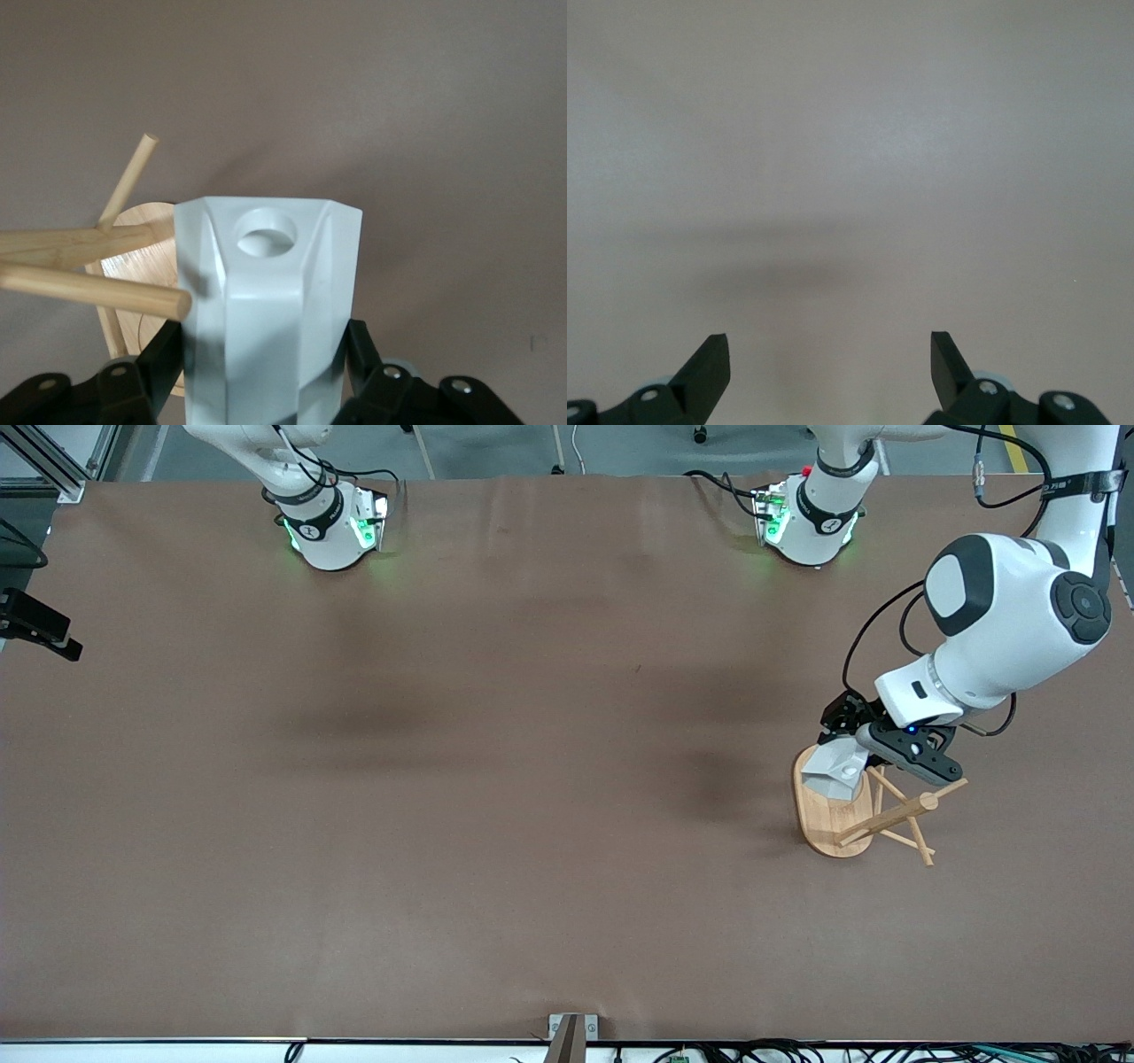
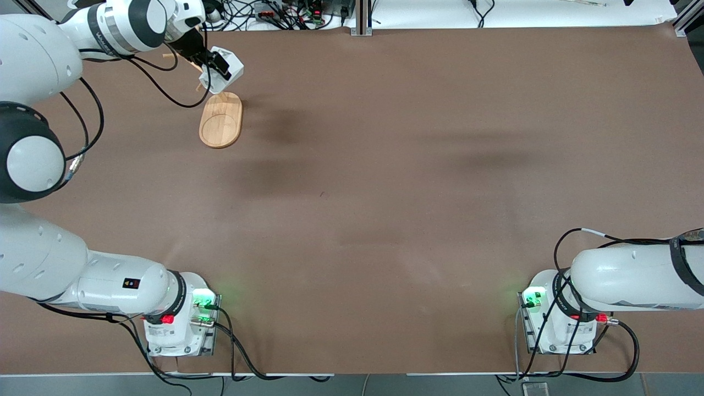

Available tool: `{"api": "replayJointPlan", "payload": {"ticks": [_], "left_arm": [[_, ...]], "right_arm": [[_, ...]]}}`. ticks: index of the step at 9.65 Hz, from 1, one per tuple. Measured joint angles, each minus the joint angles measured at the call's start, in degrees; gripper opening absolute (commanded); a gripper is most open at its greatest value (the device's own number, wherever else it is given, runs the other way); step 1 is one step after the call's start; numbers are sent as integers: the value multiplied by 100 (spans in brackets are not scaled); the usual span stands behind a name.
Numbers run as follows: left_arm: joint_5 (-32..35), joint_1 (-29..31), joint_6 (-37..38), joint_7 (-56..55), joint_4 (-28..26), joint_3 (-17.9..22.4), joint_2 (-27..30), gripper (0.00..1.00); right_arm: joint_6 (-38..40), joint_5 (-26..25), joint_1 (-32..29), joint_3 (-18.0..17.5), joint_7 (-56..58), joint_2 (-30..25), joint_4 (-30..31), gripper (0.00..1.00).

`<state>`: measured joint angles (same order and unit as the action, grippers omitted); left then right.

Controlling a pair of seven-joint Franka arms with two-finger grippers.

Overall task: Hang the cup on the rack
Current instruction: 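Lower the cup handle onto a rack peg with the left gripper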

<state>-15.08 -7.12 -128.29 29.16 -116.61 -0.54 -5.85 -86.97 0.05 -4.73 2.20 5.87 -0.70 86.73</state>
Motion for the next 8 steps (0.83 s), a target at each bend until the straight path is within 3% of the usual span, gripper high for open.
{"api": "replayJointPlan", "payload": {"ticks": [5, 7, 8], "left_arm": [[-281, 1, -3, 556, 112, 349, -165, 4], [-580, -1, -3, 709, 113, 431, -286, 23], [-685, 1, -9, 801, 129, 502, -337, 90]], "right_arm": [[-2, 0, -1, 6, 0, 0, 3, 100], [-2, 0, -1, 9, 0, 0, 3, 100], [-2, 0, -1, 11, 0, 0, 3, 100]]}}
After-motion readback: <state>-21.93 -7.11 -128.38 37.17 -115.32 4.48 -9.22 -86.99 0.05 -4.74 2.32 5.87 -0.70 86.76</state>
